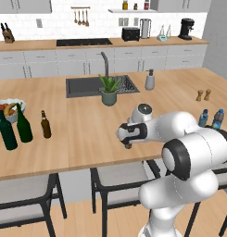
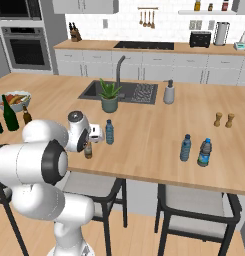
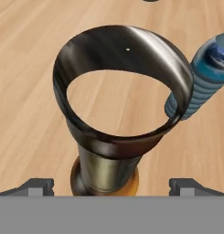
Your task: Move the plastic bottles in the middle to the plastics group, and the glass bottles in the middle to the glass group.
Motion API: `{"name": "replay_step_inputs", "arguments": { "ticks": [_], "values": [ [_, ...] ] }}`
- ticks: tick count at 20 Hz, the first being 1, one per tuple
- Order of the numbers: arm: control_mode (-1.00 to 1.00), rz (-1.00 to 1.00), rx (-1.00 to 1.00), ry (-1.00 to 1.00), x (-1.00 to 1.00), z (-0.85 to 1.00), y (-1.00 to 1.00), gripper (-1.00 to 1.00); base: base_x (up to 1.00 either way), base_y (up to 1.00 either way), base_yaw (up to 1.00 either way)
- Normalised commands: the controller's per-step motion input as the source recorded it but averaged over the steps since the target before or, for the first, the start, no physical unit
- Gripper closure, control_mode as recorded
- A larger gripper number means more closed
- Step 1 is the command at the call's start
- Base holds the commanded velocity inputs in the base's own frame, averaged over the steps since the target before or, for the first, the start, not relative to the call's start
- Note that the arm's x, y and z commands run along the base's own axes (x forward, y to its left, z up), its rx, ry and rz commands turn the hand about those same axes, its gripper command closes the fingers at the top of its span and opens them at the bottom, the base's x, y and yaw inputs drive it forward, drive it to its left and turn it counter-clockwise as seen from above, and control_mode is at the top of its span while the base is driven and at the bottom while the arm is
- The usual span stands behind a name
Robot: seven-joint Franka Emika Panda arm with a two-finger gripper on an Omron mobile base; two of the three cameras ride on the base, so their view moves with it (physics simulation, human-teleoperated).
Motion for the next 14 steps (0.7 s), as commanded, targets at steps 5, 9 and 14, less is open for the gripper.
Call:
{"name": "replay_step_inputs", "arguments": {
  "ticks": [5,9,14],
  "values": [
    [-1.0,0.0,0.0,0.0,0.0,0.0,0.0,1.0,0.0,0.0,0.0],
    [-1.0,0.0,0.0,0.0,0.0,0.0,0.0,1.0,0.0,0.0,0.0],
    [-1.0,0.0,0.0,0.0,0.0,0.0,0.0,1.0,0.0,0.0,0.0]
  ]
}}
